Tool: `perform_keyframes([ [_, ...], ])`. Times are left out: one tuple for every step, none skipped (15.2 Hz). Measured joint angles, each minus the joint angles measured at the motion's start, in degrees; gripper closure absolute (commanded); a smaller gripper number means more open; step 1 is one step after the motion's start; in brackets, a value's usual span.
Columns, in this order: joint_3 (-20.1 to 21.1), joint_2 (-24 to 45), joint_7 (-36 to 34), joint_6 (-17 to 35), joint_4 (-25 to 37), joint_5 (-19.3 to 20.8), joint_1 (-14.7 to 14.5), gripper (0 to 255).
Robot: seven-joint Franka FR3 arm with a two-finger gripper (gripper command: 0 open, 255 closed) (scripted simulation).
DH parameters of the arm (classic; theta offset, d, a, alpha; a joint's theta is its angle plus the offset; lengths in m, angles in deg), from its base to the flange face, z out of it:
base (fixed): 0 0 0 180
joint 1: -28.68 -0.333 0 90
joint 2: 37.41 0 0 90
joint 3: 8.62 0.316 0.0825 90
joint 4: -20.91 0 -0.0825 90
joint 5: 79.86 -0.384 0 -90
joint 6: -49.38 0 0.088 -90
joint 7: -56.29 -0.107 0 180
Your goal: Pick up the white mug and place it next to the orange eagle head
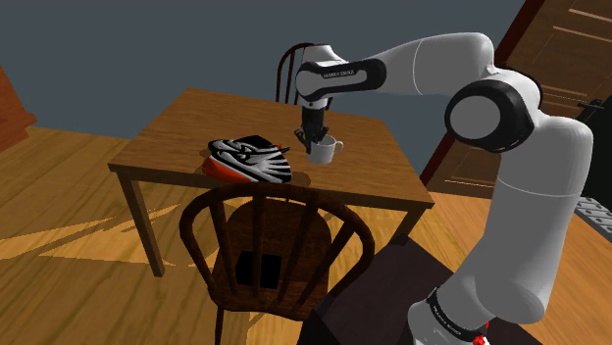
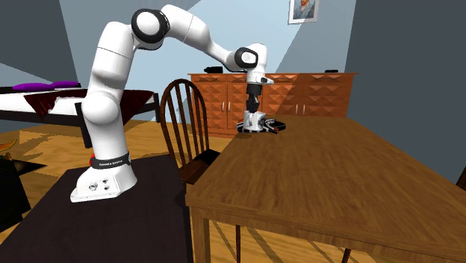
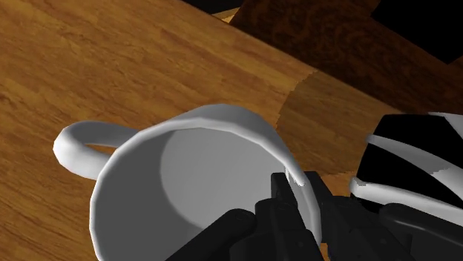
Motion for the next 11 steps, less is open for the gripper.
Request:
perform_keyframes([
  [0.05, 0.17, -0.11, 0.67, -0.51, -0.04, -0.06, 255],
  [0.04, 0.43, -0.01, 1.2, -0.77, -0.08, 0.01, 255],
  [0.08, 0.57, -0.11, 2.02, -1.46, -0.11, -0.05, 255],
  [0.12, 0.82, -0.14, 2.61, -1.81, -0.16, -0.06, 255],
  [0.12, 1.14, -0.06, 3.28, -2.15, -0.21, 0.0, 255],
  [0.18, 1.62, -0.13, 3.81, -2.22, -0.3, -0.02, 255],
  [0.2, 1.83, -0.11, 4.5, -2.69, -0.34, -0.01, 255],
  [0.2, 1.96, -0.08, 5.22, -3.29, -0.36, 0.01, 255],
  [0.23, 2.22, -0.1, 5.76, -3.58, -0.41, 0.01, 255],
  [0.24, 2.42, -0.07, 6.08, -3.69, -0.44, 0.04, 255],
  [0.25, 2.47, -0.09, 6.28, -3.85, -0.45, 0.03, 255],
])
